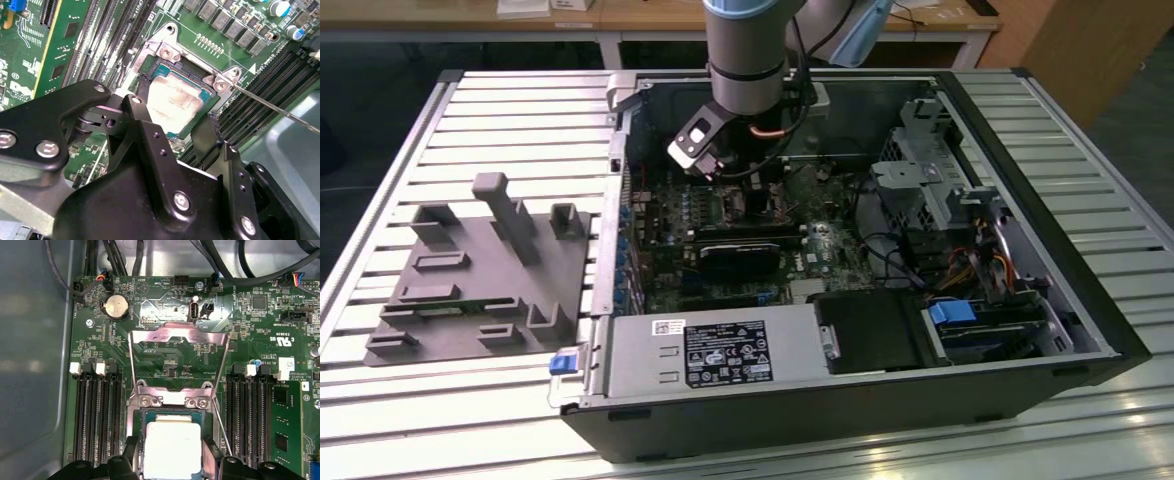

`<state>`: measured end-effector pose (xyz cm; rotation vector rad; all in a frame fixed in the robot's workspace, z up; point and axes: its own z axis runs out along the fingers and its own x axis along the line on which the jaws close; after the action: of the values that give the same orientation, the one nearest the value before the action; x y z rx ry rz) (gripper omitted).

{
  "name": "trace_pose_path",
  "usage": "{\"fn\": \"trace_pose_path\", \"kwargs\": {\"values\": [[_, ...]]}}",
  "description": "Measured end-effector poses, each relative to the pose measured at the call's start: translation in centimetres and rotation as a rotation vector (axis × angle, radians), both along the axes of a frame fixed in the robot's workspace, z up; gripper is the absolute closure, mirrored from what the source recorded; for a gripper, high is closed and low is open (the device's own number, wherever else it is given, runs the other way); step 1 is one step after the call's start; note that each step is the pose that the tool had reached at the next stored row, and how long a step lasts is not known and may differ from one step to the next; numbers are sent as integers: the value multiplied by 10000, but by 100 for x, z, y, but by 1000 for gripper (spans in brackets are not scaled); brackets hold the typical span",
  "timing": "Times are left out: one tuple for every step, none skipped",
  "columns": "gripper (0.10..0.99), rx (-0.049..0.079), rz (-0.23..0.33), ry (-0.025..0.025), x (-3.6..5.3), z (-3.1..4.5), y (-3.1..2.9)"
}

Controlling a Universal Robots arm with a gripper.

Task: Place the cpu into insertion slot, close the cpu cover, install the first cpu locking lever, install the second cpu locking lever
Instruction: 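Place the cpu into insertion slot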

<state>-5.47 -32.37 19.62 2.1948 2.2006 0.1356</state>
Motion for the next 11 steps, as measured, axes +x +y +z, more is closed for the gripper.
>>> {"fn": "trace_pose_path", "kwargs": {"values": [[475,29,2,0,0,0,0],[475,34,1,-1,0,-1,0],[475,37,0,-1,1,-1,1],[475,21,0,-2,1,-1,1],[475,-25,1,0,0,1,0],[475,-90,1,0,0,4,0],[475,-138,1,-1,1,7,0],[475,-171,1,0,0,11,0],[475,-191,2,2,0,18,-1],[475,-192,3,2,0,27,-1],[475,-190,2,0,1,37,0]]}}
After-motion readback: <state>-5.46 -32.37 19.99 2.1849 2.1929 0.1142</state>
